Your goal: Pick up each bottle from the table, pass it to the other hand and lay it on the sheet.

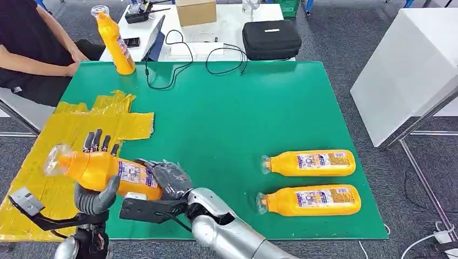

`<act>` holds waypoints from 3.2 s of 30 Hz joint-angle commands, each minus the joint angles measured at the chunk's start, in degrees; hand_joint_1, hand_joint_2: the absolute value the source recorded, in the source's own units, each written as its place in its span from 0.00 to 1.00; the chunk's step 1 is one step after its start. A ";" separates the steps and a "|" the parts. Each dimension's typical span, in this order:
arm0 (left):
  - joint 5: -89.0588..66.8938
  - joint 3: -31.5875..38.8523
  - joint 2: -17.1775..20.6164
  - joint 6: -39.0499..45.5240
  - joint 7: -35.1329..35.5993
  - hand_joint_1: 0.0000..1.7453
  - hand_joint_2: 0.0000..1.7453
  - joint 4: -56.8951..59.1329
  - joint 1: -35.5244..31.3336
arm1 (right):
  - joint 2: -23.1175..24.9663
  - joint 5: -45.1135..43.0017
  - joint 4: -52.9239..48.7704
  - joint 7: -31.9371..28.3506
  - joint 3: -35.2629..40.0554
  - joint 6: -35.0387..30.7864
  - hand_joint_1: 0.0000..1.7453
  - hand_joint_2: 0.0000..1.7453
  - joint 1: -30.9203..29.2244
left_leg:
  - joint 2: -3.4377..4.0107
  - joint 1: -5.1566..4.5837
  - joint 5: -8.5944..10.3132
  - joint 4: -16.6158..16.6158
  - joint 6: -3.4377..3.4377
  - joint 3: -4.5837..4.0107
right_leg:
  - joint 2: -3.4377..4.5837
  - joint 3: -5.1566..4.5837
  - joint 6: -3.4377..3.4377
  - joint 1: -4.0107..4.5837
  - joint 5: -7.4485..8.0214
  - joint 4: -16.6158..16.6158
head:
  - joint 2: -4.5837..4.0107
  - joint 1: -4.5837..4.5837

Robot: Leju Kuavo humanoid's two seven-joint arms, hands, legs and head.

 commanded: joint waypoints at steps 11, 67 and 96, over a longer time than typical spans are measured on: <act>-2.55 1.44 -1.06 0.36 -1.21 1.00 1.00 1.88 -2.63 | -0.39 -3.28 7.43 0.53 10.79 -3.46 1.00 1.00 -1.92 | -0.18 0.07 -0.02 -0.07 -0.03 0.20 | -0.23 0.25 -0.05 0.09 -0.07 -0.11 | 0.00 0.00; -91.78 3.81 9.81 60.61 2.96 1.00 1.00 58.70 -21.01 | -23.89 9.24 -22.42 -6.14 -18.54 3.25 0.00 0.00 8.30 | 0.19 -0.02 -0.10 -0.12 -0.01 0.46 | 0.09 0.45 -0.08 -0.08 0.02 -0.16 | 0.00 -0.02; -53.90 23.08 9.41 33.96 -13.86 0.00 0.00 31.83 -11.36 | -54.01 9.67 -64.93 -4.52 -41.59 1.06 0.00 1.00 50.54 | 0.01 -0.11 -0.61 0.02 0.31 0.69 | -0.01 0.72 0.15 -0.17 -0.29 0.01 | 0.00 -0.04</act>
